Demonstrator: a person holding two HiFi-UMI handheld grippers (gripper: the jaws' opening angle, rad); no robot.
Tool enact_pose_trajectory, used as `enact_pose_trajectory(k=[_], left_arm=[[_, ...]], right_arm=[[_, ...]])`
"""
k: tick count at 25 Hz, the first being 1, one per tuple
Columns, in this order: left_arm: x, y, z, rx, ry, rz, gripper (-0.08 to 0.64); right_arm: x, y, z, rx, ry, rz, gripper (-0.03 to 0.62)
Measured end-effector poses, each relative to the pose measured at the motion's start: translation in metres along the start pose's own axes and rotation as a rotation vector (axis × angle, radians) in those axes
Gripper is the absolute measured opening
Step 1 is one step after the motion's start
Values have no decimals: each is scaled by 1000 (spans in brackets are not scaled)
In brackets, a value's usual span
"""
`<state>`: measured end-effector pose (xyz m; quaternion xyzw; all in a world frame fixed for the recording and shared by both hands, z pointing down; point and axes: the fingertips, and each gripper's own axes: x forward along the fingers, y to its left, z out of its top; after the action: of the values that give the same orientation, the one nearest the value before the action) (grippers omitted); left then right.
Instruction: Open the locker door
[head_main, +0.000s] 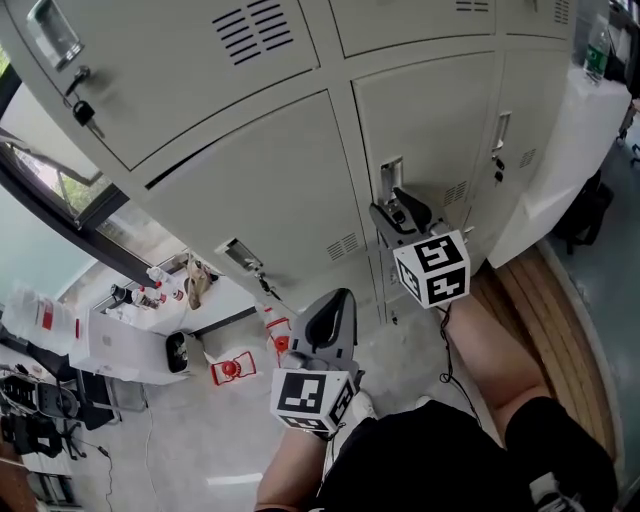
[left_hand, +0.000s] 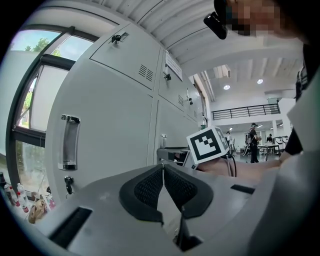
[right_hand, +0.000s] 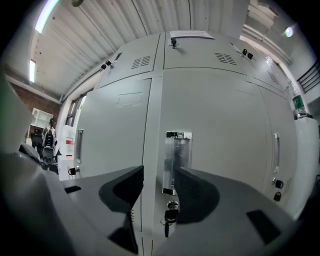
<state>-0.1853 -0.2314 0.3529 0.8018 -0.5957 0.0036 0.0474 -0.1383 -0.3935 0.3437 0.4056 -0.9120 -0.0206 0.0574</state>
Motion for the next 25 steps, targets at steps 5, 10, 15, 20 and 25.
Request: enact_pose_trajectory(k=[5, 10, 15, 20, 25], left_arm=[[-2, 10, -1, -7, -1, -31, 23], [-4, 17, -1, -5, -4, -55, 23], [-7, 25, -2, -7, 1, -69, 23], [-8, 32, -3, -9, 4, -76, 23], [-4, 32, -5, -12, 7, -89, 23]], right_arm=[[9, -1, 2, -5, 7, -48, 250], [16, -4, 5, -12, 10, -93, 253], [22, -7, 5, 1, 14, -120, 252], [26, -8, 1, 24, 23, -107, 193], [25, -10, 1, 38, 27, -100, 163]])
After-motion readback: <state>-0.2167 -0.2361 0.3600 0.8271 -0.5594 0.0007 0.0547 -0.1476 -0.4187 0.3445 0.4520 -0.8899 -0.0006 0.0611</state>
